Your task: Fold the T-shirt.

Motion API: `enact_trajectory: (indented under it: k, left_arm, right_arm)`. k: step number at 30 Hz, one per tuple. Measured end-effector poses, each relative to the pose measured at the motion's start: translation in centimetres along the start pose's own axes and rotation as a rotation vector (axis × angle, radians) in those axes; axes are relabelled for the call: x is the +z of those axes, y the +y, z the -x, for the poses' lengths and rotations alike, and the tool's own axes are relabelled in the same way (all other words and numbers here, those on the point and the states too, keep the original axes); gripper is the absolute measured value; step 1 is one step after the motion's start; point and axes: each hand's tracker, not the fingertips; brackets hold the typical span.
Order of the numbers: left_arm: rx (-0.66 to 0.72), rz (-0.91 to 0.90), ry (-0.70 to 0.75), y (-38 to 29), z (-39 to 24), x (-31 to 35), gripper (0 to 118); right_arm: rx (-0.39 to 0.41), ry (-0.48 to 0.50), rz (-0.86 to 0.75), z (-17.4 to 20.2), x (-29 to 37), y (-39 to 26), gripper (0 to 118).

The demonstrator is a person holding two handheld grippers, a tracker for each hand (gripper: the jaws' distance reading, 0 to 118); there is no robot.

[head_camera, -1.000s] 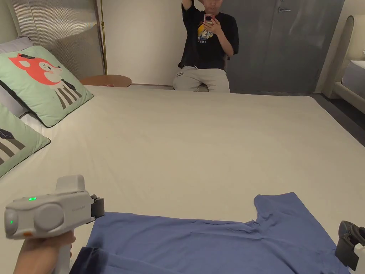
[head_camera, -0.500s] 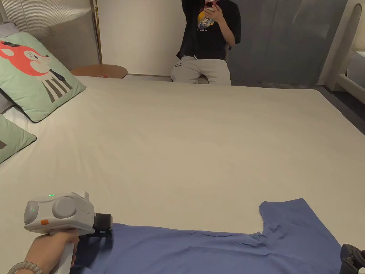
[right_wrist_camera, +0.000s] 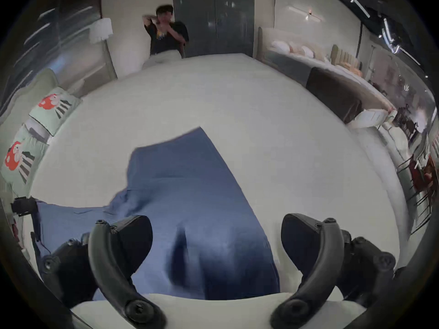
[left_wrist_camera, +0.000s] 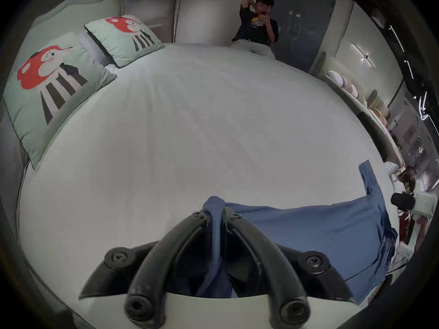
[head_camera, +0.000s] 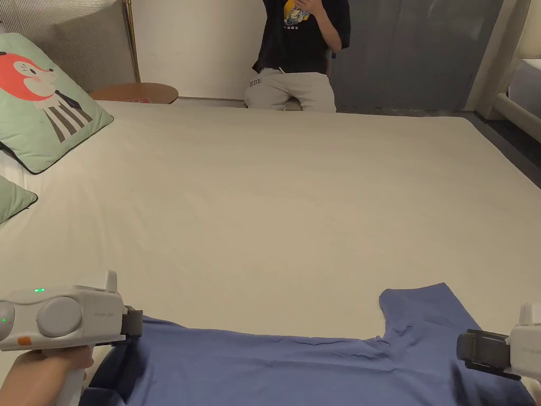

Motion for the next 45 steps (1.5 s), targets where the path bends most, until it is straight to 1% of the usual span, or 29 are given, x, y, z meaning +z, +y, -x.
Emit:
enact_trajectory:
  k: [2,3,5,9,10,11,12,13,15,16,17,22,25,30,33,37,40,45]
  left_arm:
    - [-0.006,-0.004,-0.003,-0.1,-0.3,0.2,2]
    - [-0.011,-0.004,0.0,-0.2,-0.3,0.3,2]
    - [-0.02,-0.002,0.004,-0.3,-0.3,0.5,2]
    - [-0.025,0.0,0.006,-0.5,-0.3,0.7,2]
    - [-0.026,-0.001,0.006,-0.5,-0.3,0.8,2]
    - [-0.027,-0.001,0.007,-0.5,-0.3,0.9,2]
    - [-0.029,-0.001,0.008,-0.5,-0.4,1.0,2]
    - [-0.032,-0.004,0.009,-0.5,-0.5,1.3,2]
    - [-0.039,-0.011,0.008,-0.6,-0.7,2.0,2]
    - [-0.039,-0.015,0.005,-0.7,-0.8,2.5,2]
    - [-0.039,-0.02,0.002,-0.8,-0.8,3.0,2]
    - [-0.039,-0.049,-0.016,-1.6,-0.4,6.9,2]
    - [-0.038,-0.058,-0.02,-2.7,0.3,9.6,2]
    - [-0.018,-0.055,-0.032,-6.2,2.4,13.3,2]
    - [-0.013,-0.036,-0.05,-9.4,3.2,15.0,2]
    - [-0.026,0.012,-0.033,-13.9,3.6,15.8,2]
    - [-0.026,0.054,-0.02,-16.9,3.8,15.4,2]
    - [0.008,0.101,-0.023,-20.0,4.6,14.2,2]
  right_arm:
    - [-0.016,0.006,0.055,-0.6,-1.6,0.7,105]
    - [-0.021,-0.004,0.083,-0.7,-2.5,0.9,98]
    - [-0.002,-0.021,0.13,-0.9,-3.7,1.1,82]
    - [0.022,-0.005,0.11,-0.6,-2.8,1.0,73]
    - [0.033,0.014,0.093,-0.7,-2.2,1.1,54]
    - [0.036,0.013,0.087,-0.8,-1.8,1.2,26]
    - [0.029,0.058,0.07,-1.2,-1.2,1.2,3]
    - [-0.01,0.088,0.062,-1.0,-0.4,1.3,3]
    - [0.012,0.084,0.057,-1.1,0.9,1.4,3]
    - [0.042,0.081,0.036,-1.2,1.8,1.4,3]
    - [0.055,0.083,0.027,-1.3,2.6,1.5,3]
    - [0.076,0.134,-0.034,-2.0,8.3,1.2,3]
    - [0.119,0.139,-0.065,-2.5,11.9,0.5,3]
    - [0.148,0.148,-0.074,-4.3,15.8,-2.3,3]
    - [0.171,0.153,-0.055,-4.7,17.8,-5.3,3]
    - [0.214,0.141,-0.013,-4.8,18.8,-9.4,3]
    - [0.216,0.141,0.029,-5.2,18.7,-12.2,3]
    - [0.218,0.101,0.103,-6.1,17.1,-16.2,2]
